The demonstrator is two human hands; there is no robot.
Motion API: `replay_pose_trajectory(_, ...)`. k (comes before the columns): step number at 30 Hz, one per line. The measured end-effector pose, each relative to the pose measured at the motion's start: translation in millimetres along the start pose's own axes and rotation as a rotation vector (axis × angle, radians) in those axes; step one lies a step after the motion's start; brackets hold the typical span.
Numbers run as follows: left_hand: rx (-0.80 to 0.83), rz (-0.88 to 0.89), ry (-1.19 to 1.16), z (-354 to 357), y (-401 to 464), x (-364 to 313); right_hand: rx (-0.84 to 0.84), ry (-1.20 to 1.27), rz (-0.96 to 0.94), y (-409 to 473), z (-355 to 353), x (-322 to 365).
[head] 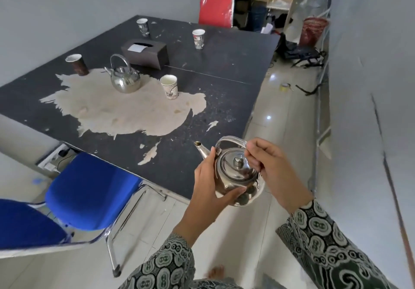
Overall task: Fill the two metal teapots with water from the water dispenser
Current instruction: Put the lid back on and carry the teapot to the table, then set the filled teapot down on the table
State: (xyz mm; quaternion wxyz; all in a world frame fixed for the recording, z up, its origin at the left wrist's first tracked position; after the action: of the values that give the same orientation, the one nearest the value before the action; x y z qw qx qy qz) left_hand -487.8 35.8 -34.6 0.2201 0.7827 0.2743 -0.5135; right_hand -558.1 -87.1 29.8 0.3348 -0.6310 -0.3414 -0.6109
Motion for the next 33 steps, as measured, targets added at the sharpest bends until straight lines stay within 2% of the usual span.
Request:
replay_pose_trajectory(6,-0.083,-0.071,0.148,8.1,64.9,9.5,0.107,0.038,0.015,80.7,-14.0,-15.6)
replay_pose_trajectory(14,-0.498,-0.187,0.198,54.7,141.4,10.6,0.335,0.003,-0.016,195.5,-41.8,-26.6)
replay_pose_trajectory(18,-0.598,-0.184,0.219,79.3,188.4,6.4,0.430,0.008,-0.001,242.9,-58.1,-26.9)
replay_pose_trajectory(27,-0.566,-0.317,0.335,95.3,293.6,42.4,0.609,-0.024,0.080,346.8,-81.3,-52.2)
replay_pose_trajectory(33,-0.568,-0.416,0.388,89.3,356.0,71.7,0.814,-0.304,0.085,422.4,-91.1,-60.9)
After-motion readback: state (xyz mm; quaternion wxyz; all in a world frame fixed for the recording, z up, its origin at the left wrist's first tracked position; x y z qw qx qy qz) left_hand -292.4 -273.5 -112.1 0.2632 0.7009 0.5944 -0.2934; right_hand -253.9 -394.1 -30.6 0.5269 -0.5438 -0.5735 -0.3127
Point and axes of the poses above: each hand's wrist, its own y-axis towards the middle knuckle, its own z-axis out of the palm, x = y × z, the point moved 4 cm from there along y, towards the middle knuckle, and after that the axes turned 4 degrees about -y, right-handed, at the moved point
